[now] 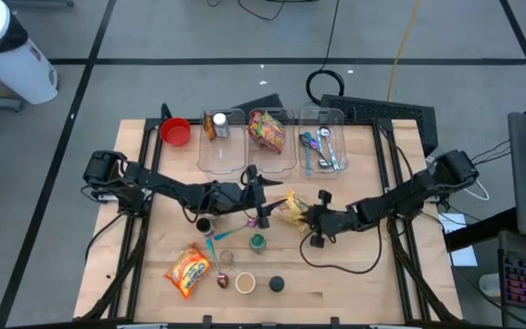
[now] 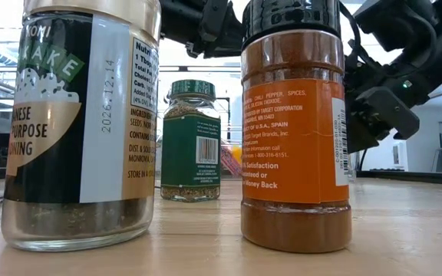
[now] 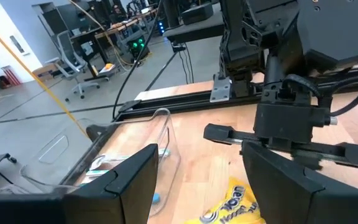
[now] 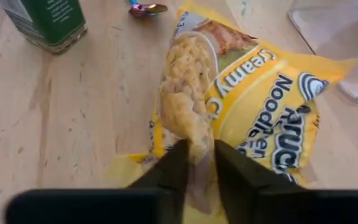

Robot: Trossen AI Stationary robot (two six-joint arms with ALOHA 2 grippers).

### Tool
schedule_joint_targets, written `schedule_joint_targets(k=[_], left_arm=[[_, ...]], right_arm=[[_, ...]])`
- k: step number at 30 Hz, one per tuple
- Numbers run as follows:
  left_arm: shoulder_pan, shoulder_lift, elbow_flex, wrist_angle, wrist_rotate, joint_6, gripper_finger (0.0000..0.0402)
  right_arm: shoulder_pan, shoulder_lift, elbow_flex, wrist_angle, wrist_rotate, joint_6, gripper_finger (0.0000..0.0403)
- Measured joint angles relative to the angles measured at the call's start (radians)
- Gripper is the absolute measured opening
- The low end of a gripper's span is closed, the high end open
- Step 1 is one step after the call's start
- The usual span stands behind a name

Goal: Pick & Place Food Item
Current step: Put the yellow noodle pack into the middle transparent bin

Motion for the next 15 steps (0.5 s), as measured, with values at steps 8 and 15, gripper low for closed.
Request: schedule_joint_targets(k=[8, 15], left_arm=[[-0.001, 0.000, 0.000, 0.000, 0.031, -0.053, 0.0244], [0.001, 0.000, -0.001, 0.013, 0.031, -0.239, 0.0244]], right_arm=[[0.029, -0.126, -0.002, 0.067, 0.082, -0.132, 0.0002], [0.117, -0.267, -0.002, 0.073, 0.382, -0.325, 0.0000]])
